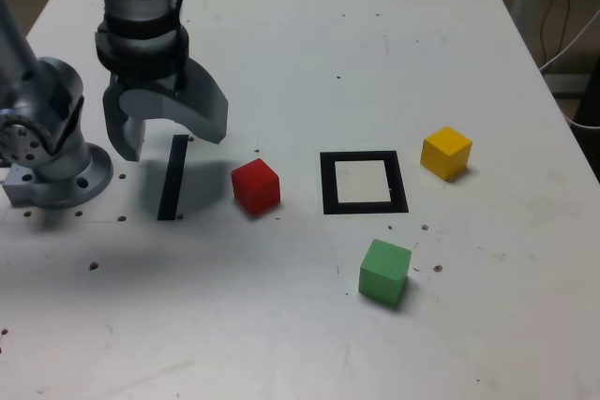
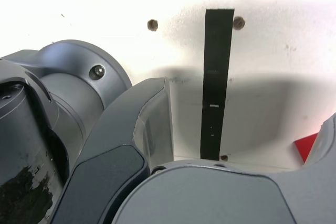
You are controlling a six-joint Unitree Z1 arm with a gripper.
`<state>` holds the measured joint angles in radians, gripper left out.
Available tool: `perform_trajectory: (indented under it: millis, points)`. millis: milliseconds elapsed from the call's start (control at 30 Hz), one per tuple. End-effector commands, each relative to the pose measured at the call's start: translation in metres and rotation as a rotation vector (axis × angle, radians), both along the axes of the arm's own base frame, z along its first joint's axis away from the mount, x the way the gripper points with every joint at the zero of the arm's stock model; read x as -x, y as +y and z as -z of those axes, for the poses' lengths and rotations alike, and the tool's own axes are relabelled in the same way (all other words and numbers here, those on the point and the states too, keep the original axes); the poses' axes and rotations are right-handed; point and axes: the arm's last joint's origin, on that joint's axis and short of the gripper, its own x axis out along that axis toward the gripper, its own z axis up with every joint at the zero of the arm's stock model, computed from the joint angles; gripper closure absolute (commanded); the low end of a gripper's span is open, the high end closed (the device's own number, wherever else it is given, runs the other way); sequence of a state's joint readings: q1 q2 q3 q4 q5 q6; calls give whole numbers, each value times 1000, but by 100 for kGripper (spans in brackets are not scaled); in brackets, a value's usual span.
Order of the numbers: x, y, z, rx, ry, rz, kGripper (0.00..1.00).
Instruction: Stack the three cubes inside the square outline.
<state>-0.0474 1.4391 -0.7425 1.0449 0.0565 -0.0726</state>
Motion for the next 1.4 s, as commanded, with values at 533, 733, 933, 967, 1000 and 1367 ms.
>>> perform_trajectory:
  millis: [533,733,933,967,1000,1367]
  points:
    - [-34,-21,-46,112,-68,-46,1]
    - [-47,-35,-52,114,-61,-92,1]
    - [-61,-39,-36,120,-22,-146,1]
    - [-63,-39,-33,120,-19,-156,1]
    - [-66,-40,-29,120,-18,-164,1]
    - [-86,-41,2,102,-20,-196,2]
